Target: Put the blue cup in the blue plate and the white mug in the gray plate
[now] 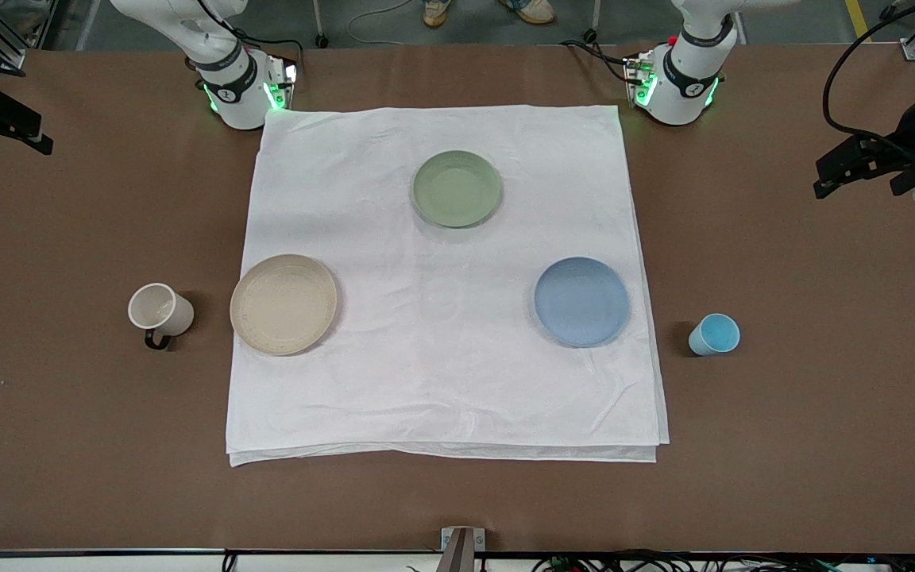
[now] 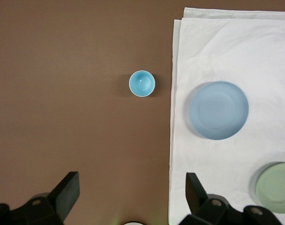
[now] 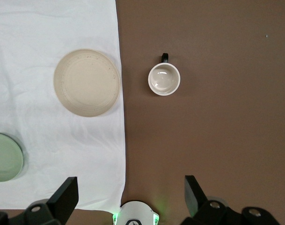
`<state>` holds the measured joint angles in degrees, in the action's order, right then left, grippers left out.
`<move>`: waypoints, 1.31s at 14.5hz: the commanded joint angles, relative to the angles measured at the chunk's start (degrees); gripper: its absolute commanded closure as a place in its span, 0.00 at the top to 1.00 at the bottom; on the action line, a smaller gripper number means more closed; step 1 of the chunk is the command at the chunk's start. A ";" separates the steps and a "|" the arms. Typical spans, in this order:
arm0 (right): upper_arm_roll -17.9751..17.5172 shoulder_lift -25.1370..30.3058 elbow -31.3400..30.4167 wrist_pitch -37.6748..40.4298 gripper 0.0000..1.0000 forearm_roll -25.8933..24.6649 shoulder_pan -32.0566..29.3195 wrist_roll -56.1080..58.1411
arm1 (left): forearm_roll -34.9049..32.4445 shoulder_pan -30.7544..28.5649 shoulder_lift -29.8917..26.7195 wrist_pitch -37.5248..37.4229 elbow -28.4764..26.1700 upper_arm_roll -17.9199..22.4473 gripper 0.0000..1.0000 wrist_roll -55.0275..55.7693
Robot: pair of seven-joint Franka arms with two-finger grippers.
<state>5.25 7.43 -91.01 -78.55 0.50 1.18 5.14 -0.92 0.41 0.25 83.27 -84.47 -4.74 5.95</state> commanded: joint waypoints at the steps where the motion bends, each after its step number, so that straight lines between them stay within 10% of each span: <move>1: 0.02 1.27 -2.16 -2.21 1.00 -1.03 0.05 0.83 | 0.74 0.03 -0.86 -0.47 -0.16 -0.18 1.00 -0.58; 7: 0.63 -5.20 -0.93 -2.20 1.00 -1.12 -0.82 0.57 | 0.65 -1.98 3.60 2.67 -1.12 0.34 1.00 -0.94; 13: 1.08 -21.57 -0.31 -21.19 1.00 -0.85 -2.94 0.40 | 0.30 -3.75 5.54 27.53 -21.06 0.34 1.00 0.03; 19: 1.08 -29.83 -10.41 -42.27 1.00 -0.24 -3.29 -0.93 | 0.21 -5.07 15.37 44.77 -28.82 0.26 0.99 0.03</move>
<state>6.61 -21.70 -97.22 -115.33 0.10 -1.47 4.94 -0.92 -4.23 12.51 124.23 -112.61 -4.34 6.00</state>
